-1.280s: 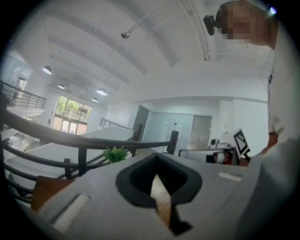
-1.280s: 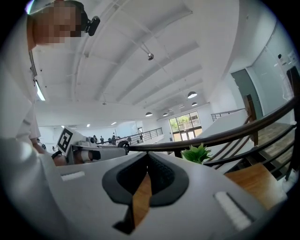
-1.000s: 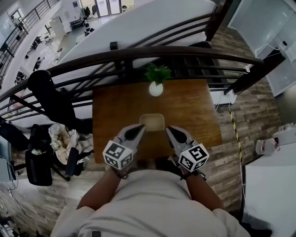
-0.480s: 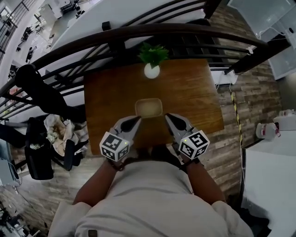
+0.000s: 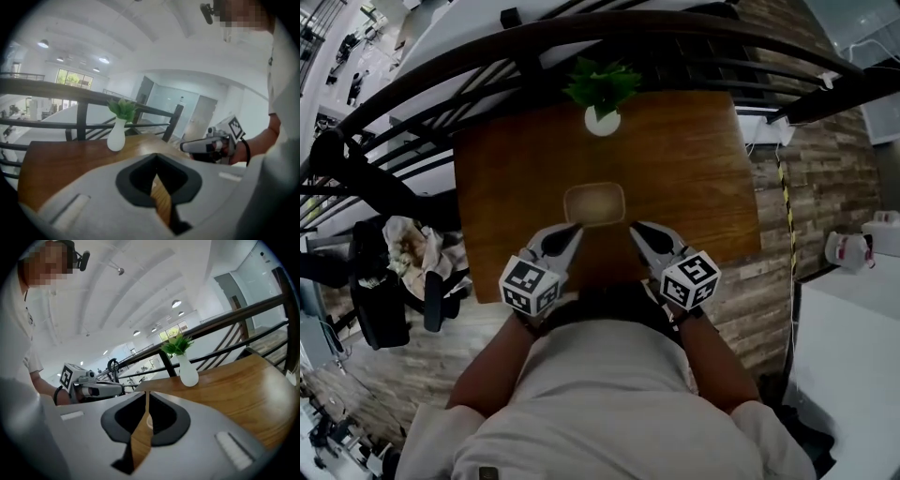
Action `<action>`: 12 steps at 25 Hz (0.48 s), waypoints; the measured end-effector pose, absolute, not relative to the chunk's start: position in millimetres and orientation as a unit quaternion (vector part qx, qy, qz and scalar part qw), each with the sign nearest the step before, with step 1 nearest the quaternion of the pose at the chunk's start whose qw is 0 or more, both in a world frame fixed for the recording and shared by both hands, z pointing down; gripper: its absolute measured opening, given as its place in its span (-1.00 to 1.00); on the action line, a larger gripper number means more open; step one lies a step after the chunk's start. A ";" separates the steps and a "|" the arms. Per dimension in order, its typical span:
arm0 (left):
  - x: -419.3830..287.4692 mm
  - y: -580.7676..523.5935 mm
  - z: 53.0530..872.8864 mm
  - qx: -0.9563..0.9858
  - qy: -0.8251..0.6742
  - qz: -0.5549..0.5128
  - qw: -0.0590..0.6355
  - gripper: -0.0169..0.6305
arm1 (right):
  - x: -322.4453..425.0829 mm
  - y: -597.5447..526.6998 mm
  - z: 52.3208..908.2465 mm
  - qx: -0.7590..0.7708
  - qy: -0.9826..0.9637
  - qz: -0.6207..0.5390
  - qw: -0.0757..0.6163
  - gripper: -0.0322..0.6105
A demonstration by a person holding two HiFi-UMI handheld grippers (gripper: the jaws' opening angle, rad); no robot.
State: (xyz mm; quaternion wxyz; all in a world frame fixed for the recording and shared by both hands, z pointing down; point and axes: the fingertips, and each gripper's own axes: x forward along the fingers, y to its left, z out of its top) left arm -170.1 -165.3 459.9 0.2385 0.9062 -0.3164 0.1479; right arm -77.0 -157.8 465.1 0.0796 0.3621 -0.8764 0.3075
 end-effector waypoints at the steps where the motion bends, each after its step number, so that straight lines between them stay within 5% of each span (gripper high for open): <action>1: -166.4 -167.9 469.7 0.904 -0.316 0.153 0.244 -0.94 | -76.4 -159.4 477.2 0.349 -0.878 0.316 0.091 -0.81; 12: -132.4 -191.2 550.8 0.883 -0.313 0.191 0.293 -0.94 | -59.6 -184.8 580.8 0.293 -0.855 0.415 0.109 -0.71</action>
